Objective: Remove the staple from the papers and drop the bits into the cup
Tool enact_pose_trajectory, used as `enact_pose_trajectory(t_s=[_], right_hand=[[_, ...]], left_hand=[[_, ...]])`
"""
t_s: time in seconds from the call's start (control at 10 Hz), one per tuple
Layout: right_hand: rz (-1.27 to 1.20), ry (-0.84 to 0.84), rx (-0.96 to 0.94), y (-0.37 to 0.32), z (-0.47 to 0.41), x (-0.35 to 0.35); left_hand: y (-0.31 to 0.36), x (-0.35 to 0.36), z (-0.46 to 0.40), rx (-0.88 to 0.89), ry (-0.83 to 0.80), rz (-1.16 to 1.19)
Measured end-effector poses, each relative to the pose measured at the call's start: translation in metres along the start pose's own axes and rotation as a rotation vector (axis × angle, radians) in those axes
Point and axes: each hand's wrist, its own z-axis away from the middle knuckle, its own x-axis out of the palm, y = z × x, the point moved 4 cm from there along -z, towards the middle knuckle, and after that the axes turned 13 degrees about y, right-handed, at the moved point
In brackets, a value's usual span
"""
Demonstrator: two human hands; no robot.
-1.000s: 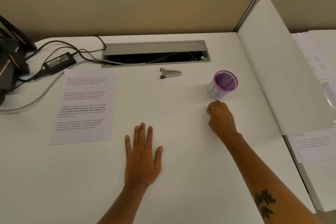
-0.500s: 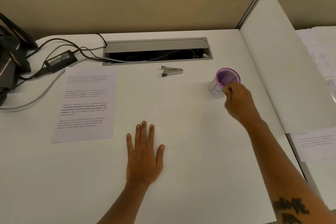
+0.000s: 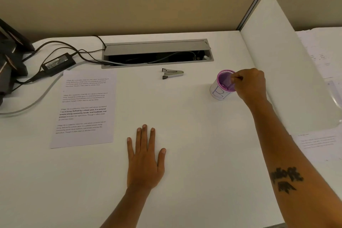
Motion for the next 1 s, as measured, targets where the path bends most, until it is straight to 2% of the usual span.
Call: enact_pose_trajectory(t_s=[0.4, 0.6, 0.7, 0.9, 1.0], right_hand=[[-0.026, 0.113, 0.069, 0.004, 0.008, -0.008], [-0.057, 0.196, 0.0, 0.005, 0.029, -0.015], [-0.138, 0.25, -0.108, -0.002, 0.048, -0.017], [-0.122, 0.159, -0.192, -0.035, 0.119, -0.009], [-0.103, 0.064, -0.199, -0.052, 0.17, 0.01]], left_hand=[[-0.001, 0.003, 0.001, 0.003, -0.005, -0.023], [-0.001, 0.002, 0.001, 0.014, 0.001, -0.013], [-0.001, 0.002, 0.0, 0.011, -0.008, 0.006], [-0.004, -0.009, 0.0, -0.005, -0.021, 0.181], [-0.011, -0.016, 0.003, -0.029, -0.032, 0.417]])
